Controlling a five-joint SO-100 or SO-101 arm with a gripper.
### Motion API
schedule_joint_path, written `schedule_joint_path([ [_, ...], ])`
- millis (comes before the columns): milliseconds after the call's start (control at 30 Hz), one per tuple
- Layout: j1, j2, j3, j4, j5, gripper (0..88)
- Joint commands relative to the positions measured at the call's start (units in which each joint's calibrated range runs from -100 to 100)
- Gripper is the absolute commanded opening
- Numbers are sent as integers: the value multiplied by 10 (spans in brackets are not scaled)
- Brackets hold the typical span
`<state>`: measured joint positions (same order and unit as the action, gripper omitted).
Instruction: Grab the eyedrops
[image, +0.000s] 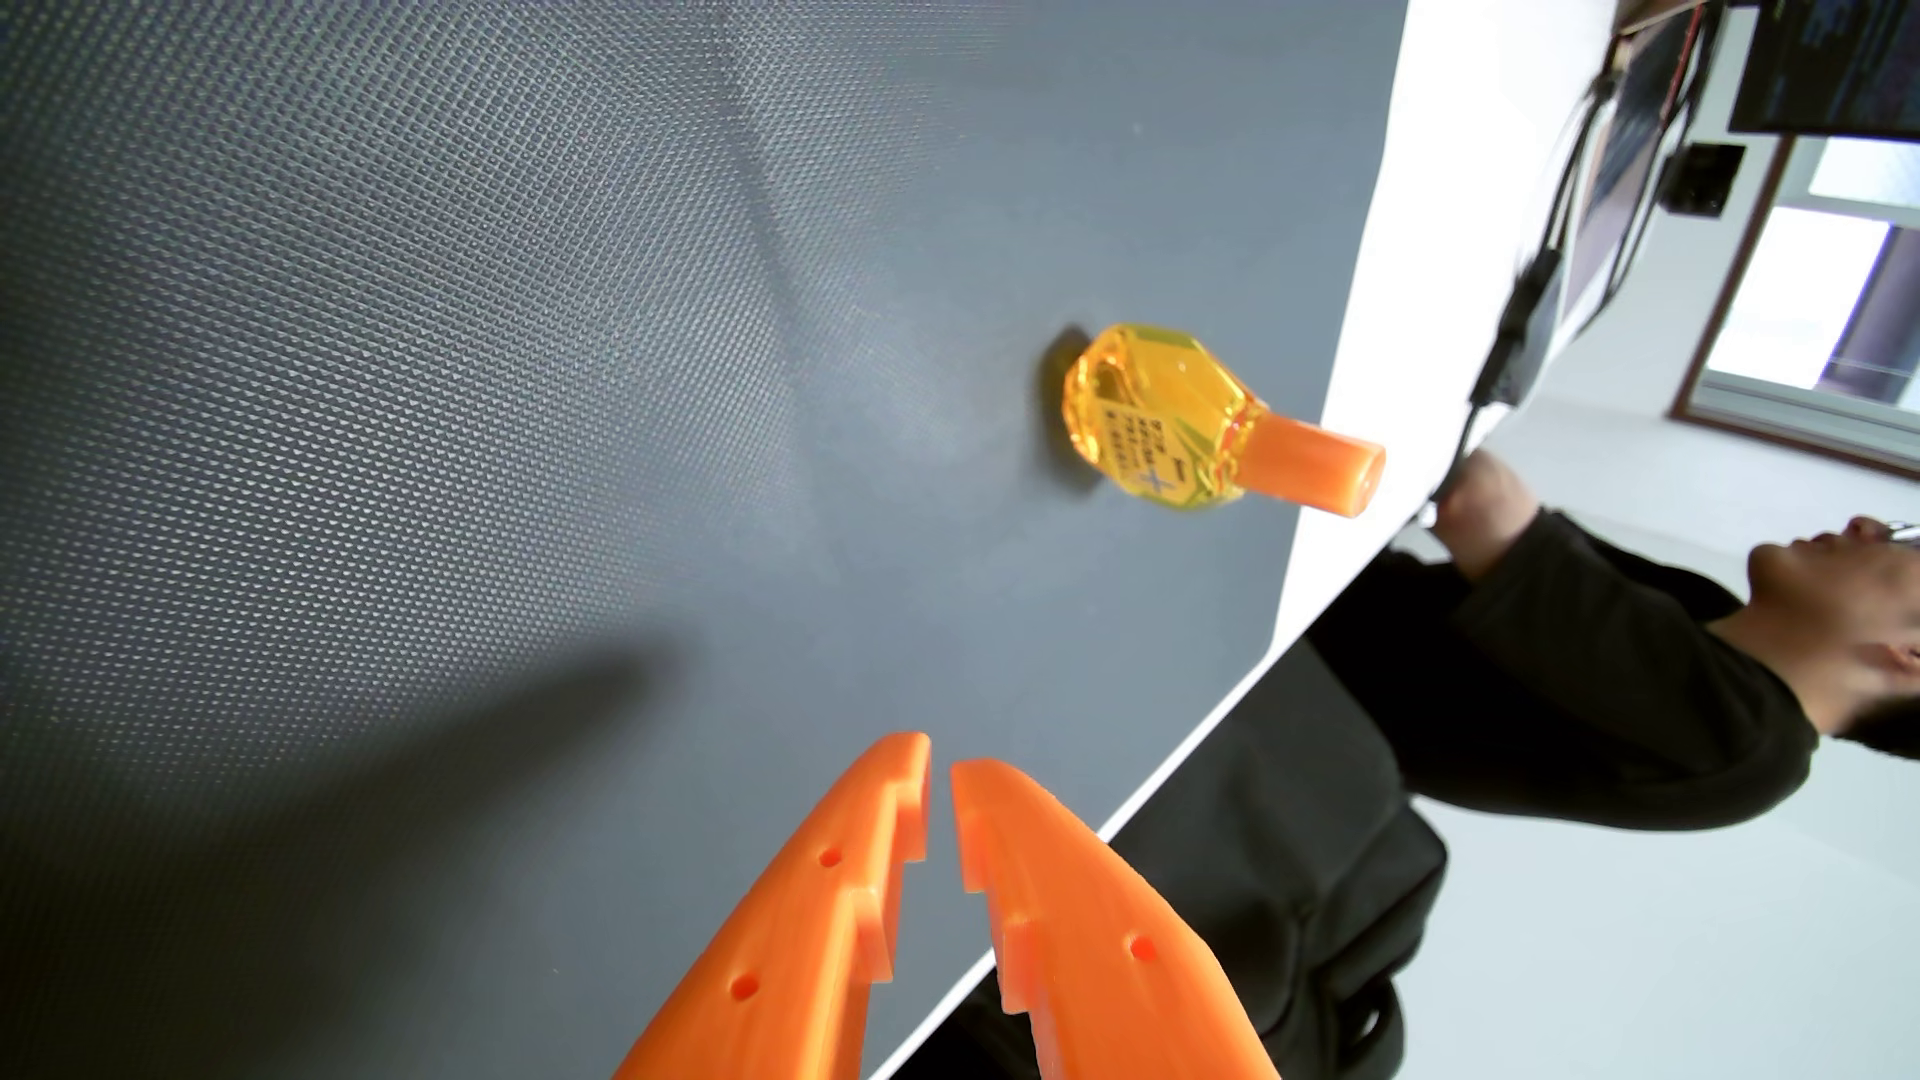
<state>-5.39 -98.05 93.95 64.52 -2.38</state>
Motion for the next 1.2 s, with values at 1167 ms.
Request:
schedule_joint_path([
  [1167,-4,3,-101,36,18,12],
])
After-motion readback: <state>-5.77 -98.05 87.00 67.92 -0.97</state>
